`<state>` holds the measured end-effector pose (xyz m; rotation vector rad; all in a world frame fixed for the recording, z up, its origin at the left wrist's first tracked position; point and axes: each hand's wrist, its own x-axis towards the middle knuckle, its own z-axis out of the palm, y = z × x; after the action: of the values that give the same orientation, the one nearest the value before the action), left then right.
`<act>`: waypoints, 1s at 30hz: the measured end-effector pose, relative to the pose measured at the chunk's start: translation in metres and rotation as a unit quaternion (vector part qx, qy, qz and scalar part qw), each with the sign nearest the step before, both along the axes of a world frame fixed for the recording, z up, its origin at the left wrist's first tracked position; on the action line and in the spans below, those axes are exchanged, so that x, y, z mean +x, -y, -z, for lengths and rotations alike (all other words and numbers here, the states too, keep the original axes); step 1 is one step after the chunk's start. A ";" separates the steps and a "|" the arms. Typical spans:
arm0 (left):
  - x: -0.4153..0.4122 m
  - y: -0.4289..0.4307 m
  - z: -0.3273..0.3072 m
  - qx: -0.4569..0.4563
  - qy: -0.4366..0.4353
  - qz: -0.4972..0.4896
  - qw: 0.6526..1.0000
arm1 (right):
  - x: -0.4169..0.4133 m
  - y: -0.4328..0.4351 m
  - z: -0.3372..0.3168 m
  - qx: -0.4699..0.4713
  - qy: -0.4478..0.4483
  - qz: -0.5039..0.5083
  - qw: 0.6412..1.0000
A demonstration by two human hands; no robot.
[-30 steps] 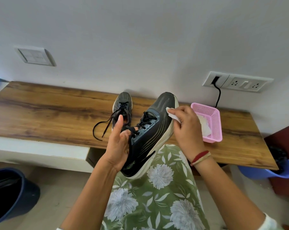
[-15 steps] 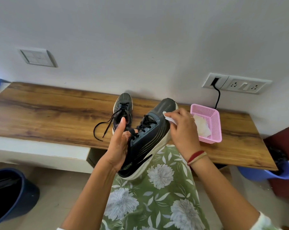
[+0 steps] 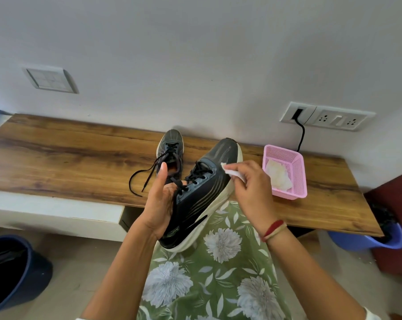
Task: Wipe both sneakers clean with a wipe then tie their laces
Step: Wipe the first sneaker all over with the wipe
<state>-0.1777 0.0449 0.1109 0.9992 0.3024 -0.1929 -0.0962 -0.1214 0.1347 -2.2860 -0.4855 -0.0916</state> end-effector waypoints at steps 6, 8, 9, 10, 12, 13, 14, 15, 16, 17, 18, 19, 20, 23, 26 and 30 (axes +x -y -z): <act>0.001 0.004 -0.004 0.003 0.012 0.005 1.000 | -0.026 -0.015 0.019 -0.055 0.048 -0.014 0.997; 0.002 0.004 -0.004 0.025 0.007 0.001 1.000 | -0.038 -0.014 0.023 -0.033 0.058 -0.060 0.996; 0.002 0.002 -0.003 0.034 0.005 0.000 0.999 | -0.037 -0.011 0.023 -0.025 0.051 -0.080 0.995; 0.003 0.001 -0.003 0.037 0.002 -0.003 0.999 | -0.032 -0.009 0.021 -0.014 0.038 -0.085 0.996; 0.002 0.000 -0.004 0.024 -0.006 -0.003 1.000 | -0.018 -0.005 0.017 0.004 0.039 -0.048 0.998; 0.001 0.001 -0.004 0.006 -0.005 0.000 1.000 | -0.012 -0.005 0.014 0.000 0.054 -0.021 0.998; 0.001 0.002 -0.004 -0.013 -0.002 0.002 1.000 | -0.009 -0.006 0.013 -0.013 0.069 -0.005 0.998; 0.002 0.002 -0.004 -0.025 0.005 0.006 1.000 | -0.008 -0.009 0.014 -0.029 0.076 0.000 0.997; 0.002 0.003 -0.004 -0.030 0.009 0.009 0.999 | -0.012 -0.013 0.015 -0.039 0.077 -0.001 0.996; 0.002 0.004 -0.004 -0.028 0.011 0.011 1.000 | -0.018 -0.016 0.018 -0.040 0.075 -0.006 0.996; 0.002 0.003 -0.004 -0.024 0.012 0.008 1.000 | -0.025 -0.019 0.021 -0.030 0.070 -0.017 0.997; 0.003 0.002 -0.004 -0.012 0.015 0.004 1.000 | -0.032 -0.020 0.023 -0.014 0.060 -0.035 0.997; 0.003 0.001 -0.004 0.003 0.016 -0.003 1.000 | -0.037 -0.019 0.023 -0.002 0.044 -0.061 0.997; 0.003 -0.003 -0.005 0.035 0.010 -0.008 0.999 | -0.031 -0.013 0.016 0.009 -0.002 -0.108 0.994; 0.004 0.000 -0.007 -0.016 0.000 0.006 1.000 | -0.014 -0.011 0.011 -0.025 0.044 -0.012 0.999; 0.005 0.003 -0.008 -0.026 0.009 0.018 0.999 | -0.027 -0.022 0.015 -0.024 0.063 -0.009 0.998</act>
<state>-0.1724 0.0420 0.1192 0.9549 0.2608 -0.2235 -0.1231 -0.0992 0.1201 -2.3321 -0.5802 -0.2180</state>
